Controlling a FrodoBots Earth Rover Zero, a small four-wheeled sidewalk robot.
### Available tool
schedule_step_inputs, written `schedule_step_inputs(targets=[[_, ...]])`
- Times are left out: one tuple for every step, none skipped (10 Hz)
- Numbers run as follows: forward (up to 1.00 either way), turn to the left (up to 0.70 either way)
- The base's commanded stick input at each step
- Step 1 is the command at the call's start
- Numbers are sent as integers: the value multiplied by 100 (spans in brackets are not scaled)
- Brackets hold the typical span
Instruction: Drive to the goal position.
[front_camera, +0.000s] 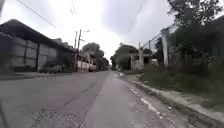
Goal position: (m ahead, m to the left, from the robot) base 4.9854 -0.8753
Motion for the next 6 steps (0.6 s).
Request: schedule_step_inputs(targets=[[100, 0], [100, 0], [100, 0], [100, -13], [100, -40], [100, -40]])
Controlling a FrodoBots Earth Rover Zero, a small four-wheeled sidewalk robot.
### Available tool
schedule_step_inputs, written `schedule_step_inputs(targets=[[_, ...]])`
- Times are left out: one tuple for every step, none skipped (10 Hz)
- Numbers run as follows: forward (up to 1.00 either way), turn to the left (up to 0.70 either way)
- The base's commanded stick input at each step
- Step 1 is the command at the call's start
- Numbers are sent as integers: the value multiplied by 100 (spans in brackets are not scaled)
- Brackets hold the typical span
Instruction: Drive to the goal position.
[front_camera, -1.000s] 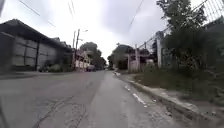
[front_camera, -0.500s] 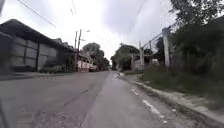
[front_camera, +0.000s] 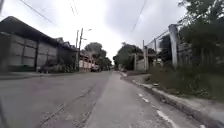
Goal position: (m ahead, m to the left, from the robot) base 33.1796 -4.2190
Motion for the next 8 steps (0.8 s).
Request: schedule_step_inputs(targets=[[100, 0], [100, 0], [100, 0], [100, -2], [100, -23], [100, -32], [100, -40], [100, -8]])
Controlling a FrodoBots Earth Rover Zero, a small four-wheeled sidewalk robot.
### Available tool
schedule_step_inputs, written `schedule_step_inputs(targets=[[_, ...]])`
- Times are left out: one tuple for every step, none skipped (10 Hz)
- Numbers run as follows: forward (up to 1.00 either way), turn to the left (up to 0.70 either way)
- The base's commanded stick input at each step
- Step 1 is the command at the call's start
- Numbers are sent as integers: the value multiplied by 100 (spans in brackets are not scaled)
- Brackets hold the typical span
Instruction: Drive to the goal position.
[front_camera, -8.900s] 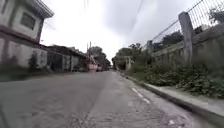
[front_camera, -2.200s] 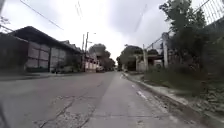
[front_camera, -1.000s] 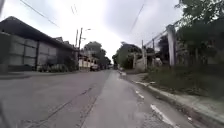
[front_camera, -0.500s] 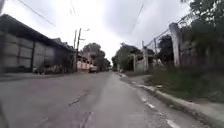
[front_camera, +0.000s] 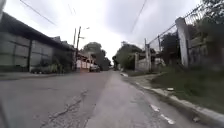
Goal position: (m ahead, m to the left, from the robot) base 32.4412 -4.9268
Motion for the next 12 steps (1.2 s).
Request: schedule_step_inputs(targets=[[100, 0], [100, 0], [100, 0], [100, 0], [100, -3], [100, -17], [100, -32], [100, 0], [100, 0], [100, 0], [100, 0], [100, 0]])
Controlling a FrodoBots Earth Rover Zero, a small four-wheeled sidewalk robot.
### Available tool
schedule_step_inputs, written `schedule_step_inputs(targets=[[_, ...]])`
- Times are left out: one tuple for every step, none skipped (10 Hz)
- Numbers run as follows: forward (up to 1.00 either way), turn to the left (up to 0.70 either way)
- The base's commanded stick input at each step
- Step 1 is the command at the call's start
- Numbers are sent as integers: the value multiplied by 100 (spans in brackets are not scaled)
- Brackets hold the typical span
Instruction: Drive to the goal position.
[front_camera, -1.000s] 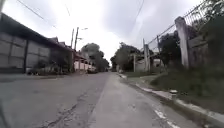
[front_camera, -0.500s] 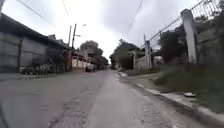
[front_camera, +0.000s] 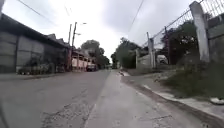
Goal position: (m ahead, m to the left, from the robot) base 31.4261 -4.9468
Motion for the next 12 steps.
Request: schedule_step_inputs(targets=[[100, 0], [100, 0], [100, 0], [100, 0], [100, 0], [100, 0], [100, 0], [100, -40], [100, -34], [100, -16], [100, 0], [100, 0]])
